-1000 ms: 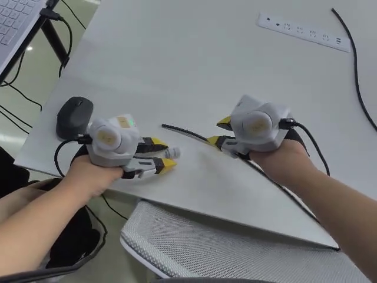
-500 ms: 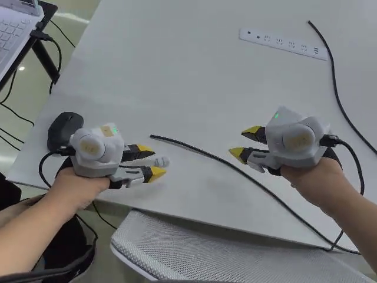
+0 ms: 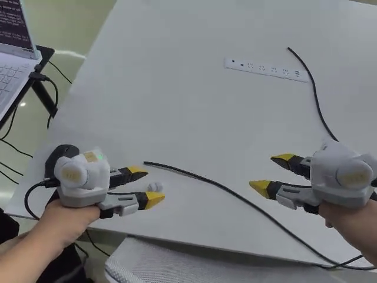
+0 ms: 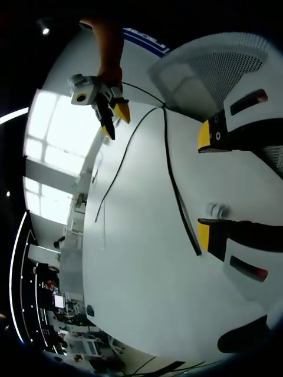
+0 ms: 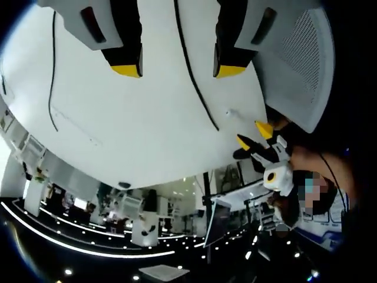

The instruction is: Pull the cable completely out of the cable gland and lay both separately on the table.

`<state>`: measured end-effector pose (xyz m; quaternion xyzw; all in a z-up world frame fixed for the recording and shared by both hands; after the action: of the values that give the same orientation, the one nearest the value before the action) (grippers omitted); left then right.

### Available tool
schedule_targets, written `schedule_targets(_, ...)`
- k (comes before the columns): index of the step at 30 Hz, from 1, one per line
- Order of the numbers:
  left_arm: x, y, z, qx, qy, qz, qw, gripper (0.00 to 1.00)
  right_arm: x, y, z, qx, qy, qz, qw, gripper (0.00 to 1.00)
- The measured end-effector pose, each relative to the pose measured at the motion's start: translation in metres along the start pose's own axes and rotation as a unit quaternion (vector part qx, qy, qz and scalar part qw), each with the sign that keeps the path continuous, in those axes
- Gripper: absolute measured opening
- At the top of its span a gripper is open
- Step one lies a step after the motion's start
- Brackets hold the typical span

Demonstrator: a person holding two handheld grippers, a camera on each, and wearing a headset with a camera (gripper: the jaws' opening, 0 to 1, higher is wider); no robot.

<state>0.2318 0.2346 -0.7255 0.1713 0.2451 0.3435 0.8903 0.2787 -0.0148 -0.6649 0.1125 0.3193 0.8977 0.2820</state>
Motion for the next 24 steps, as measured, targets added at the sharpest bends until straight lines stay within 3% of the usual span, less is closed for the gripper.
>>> schedule_targets(8, -0.014, 0.015, 0.013, -0.015, 0.002, 0.007, 0.9999, 0.57, -0.001, 0.031, -0.023, -0.021, -0.047, -0.009, 0.9986, 0.58)
schedule_targets(16, -0.02, 0.028, 0.015, -0.013, 0.005, 0.022, 0.9997, 0.64, 0.001, 0.046, -0.037, -0.036, -0.075, -0.007, 0.9965, 0.66)
schedule_targets(24, -0.028, 0.034, 0.013, -0.001, 0.002, 0.025, 0.9997, 0.72, 0.0, 0.056, -0.053, -0.038, -0.081, -0.004, 0.996, 0.76)
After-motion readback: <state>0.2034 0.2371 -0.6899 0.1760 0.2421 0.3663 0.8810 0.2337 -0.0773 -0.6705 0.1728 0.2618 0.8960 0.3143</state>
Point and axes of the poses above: the centre of the closed fingertips' face, and the gripper's own axes: y roughly backward along the fingers, x roughly to its left, z roughly out of its top, the point moved 3 cm from there along y, roughly backward along the fingers
